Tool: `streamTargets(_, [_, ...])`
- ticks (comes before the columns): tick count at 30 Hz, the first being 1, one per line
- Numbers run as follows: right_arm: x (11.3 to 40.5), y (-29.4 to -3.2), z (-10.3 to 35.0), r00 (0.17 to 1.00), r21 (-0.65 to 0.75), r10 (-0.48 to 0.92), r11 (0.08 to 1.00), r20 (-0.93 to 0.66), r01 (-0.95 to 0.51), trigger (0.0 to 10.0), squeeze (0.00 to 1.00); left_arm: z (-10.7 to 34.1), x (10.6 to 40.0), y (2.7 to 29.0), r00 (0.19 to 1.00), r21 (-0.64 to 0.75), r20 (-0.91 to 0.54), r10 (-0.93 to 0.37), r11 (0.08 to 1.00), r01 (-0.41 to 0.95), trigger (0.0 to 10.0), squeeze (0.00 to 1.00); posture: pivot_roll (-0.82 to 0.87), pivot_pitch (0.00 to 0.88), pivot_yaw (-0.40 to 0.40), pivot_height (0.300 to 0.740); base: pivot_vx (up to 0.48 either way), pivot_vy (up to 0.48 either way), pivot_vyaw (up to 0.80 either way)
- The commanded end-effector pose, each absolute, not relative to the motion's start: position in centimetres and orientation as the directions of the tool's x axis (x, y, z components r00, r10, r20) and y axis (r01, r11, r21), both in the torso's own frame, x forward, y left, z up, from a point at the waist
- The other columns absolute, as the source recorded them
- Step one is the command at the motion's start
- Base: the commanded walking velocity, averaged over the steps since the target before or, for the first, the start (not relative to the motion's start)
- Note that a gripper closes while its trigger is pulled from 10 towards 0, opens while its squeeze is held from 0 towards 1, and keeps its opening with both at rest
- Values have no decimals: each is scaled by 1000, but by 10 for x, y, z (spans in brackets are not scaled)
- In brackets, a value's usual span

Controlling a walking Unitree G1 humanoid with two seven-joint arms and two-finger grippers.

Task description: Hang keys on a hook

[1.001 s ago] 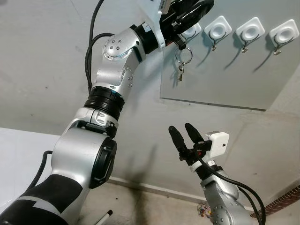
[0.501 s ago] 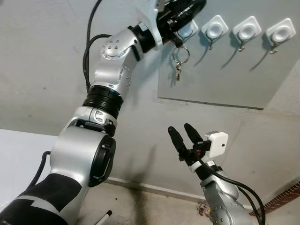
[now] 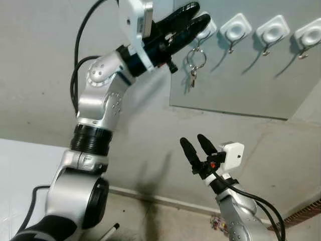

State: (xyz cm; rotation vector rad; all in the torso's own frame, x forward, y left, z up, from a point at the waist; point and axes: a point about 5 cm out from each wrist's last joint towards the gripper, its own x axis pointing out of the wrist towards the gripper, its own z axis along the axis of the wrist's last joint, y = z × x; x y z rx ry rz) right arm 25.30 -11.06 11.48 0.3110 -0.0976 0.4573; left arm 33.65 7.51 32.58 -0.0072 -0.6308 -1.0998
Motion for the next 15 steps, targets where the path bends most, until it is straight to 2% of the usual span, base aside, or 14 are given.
streamTargets(1, [255, -108, 122, 883, 271, 429, 842, 189, -467, 10000, 0, 328, 330, 80, 315, 302, 482, -818, 492, 816, 10000, 0, -87, 46, 32, 740, 0, 0, 0])
streamTargets(5, [256, -108, 120, 880, 267, 437, 840, 186, -473, 10000, 0, 309, 329, 94, 427, 235, 475, -769, 579, 781, 10000, 0, -76, 42, 27, 740, 0, 0, 0])
streamTargets(6, [258, -109, 119, 880, 264, 438, 841, 181, -473, 10000, 0, 299, 326, 101, 485, 172, 478, -732, 619, 766, 10000, 0, -64, 35, 21, 740, 0, 0, 0])
streamTargets(9, [263, -113, 118, 882, 256, 437, 845, 177, -470, 10000, 0, 276, 325, 114, 587, 87, 456, -669, 689, 719, 10000, 0, -45, 31, 8, 740, 0, 0, 0])
streamTargets(10, [266, -115, 118, 882, 251, 437, 847, 175, -469, 10000, 0, 265, 322, 121, 633, 20, 452, -628, 717, 697, 10000, 0, -34, 30, 1, 740, 0, 0, 0])
streamTargets(15, [270, -118, 118, 880, 238, 442, 849, 172, -472, 10000, 0, 247, 316, 125, 705, -60, 424, -568, 760, 648, 10000, 0, -14, 27, -7, 740, 0, 0, 0])
